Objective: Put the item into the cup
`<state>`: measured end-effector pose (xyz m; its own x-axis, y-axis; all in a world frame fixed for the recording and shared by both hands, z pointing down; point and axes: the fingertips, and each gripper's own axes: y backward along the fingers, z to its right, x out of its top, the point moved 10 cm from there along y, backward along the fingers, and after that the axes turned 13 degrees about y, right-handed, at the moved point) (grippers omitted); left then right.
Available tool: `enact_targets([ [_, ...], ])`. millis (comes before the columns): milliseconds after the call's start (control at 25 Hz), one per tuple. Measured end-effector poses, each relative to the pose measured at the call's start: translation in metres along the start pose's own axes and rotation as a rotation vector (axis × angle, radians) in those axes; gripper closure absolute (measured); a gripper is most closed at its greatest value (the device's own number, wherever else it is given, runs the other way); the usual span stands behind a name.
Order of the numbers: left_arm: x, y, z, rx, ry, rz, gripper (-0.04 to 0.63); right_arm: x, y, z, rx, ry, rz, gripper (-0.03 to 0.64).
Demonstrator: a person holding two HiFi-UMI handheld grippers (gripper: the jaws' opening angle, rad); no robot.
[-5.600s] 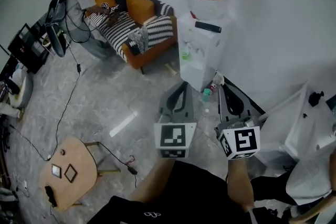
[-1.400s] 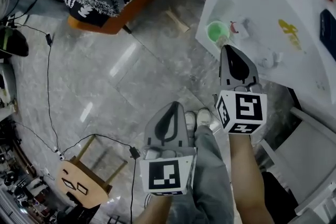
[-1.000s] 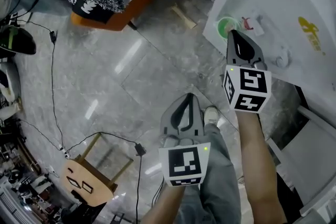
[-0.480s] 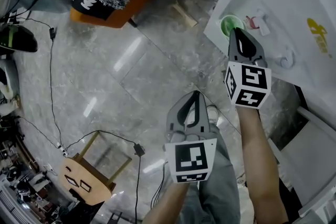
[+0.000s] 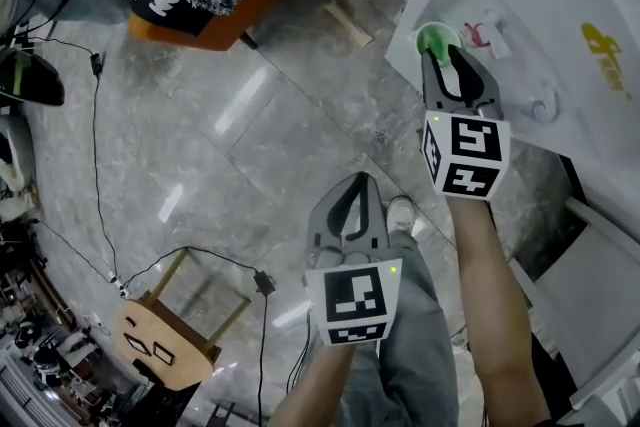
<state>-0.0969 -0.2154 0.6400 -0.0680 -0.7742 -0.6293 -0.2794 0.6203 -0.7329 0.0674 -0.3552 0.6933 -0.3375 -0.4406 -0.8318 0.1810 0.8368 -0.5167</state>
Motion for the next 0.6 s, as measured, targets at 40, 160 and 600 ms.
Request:
enact_targets([
  [40, 0.000, 0.000, -0.001, 0.003, -0.001, 0.001, 0.581, 0.000, 0.000, 0.000, 0.001, 0.010, -0.003, 0.483],
  [160, 0.000, 0.001, -0.003, 0.011, 0.001, 0.001, 0.581, -0.001, 0.005, -0.002, 0.007, 0.025, -0.002, 0.485],
  [600, 0.005, 0.004, -0.005, 0.023, -0.002, 0.018, 0.581, 0.004, 0.084, -0.006, 0.026, -0.050, 0.107, 0.574],
])
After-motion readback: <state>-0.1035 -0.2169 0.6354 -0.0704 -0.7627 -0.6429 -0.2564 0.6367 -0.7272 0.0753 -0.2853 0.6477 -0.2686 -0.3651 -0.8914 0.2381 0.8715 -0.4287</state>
